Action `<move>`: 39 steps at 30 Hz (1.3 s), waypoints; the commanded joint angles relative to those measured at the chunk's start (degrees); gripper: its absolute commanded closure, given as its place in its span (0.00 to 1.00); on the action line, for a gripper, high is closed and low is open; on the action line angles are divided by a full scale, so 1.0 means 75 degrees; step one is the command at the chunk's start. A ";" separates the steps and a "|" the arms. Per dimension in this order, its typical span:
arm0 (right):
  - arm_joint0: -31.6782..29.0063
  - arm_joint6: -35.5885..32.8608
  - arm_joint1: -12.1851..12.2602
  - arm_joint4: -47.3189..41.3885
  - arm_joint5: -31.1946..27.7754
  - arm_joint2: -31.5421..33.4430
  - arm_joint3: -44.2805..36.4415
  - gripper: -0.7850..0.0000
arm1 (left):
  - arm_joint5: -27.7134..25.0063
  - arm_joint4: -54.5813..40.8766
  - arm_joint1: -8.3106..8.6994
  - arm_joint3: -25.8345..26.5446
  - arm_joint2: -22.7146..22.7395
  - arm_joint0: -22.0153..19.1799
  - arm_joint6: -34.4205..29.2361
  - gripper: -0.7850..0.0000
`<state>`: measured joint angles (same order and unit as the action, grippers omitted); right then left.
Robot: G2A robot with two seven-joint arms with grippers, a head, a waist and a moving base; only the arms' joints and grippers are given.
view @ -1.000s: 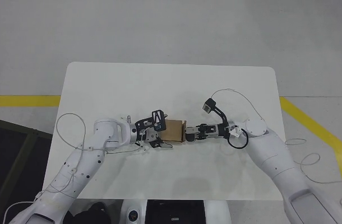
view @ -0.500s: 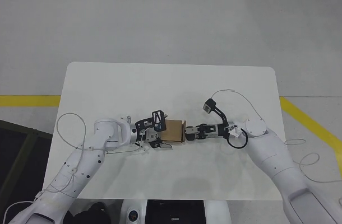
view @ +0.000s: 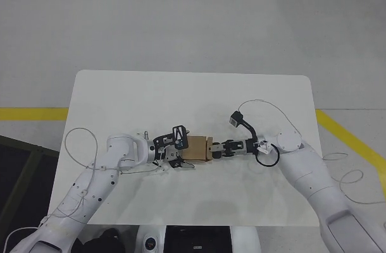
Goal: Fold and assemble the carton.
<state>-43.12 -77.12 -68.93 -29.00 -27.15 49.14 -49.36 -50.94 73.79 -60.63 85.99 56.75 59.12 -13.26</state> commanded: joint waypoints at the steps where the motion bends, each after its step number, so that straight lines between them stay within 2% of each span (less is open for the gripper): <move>1: 0.0024 0.0006 0.0009 0.0136 0.0013 0.0003 -0.0017 0.77 | 0.0009 -0.0004 0.0003 -0.0004 0.0012 0.0006 0.0000 0.00; 9: 0.0009 0.0124 0.0051 0.0395 0.0103 0.0103 -0.0215 0.80 | 0.0006 0.0005 0.0013 0.0012 0.0024 0.0026 0.0009 0.00; 15: 0.0010 0.0177 0.0076 0.0581 0.0255 0.0150 -0.0459 0.88 | 0.0010 0.0005 0.0017 0.0023 0.0026 0.0035 0.0007 0.00; 25: 0.0069 0.0242 0.0079 0.0828 0.0468 0.0157 -0.0907 0.90 | 0.0011 -0.0002 0.0021 0.0025 0.0024 0.0032 0.0004 0.00; 32: 0.0089 0.0289 0.0063 0.1060 0.0633 0.0079 -0.1119 0.87 | 0.0020 -0.0024 0.0020 0.0011 0.0015 0.0028 -0.0007 0.00; 37: 0.0129 0.0351 0.0026 0.1082 0.0673 0.0022 -0.1141 0.81 | 0.0016 -0.0018 0.0017 0.0000 -0.0008 0.0015 -0.0012 0.00; 39: 0.0141 0.0338 0.0026 0.1064 0.0646 0.0041 -0.1111 0.71 | 0.0028 -0.0013 0.0017 -0.0019 -0.0011 0.0015 -0.0019 0.00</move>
<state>-42.10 -74.51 -68.74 -20.93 -22.21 49.35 -57.83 -50.79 73.69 -60.50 85.92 56.68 59.23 -13.38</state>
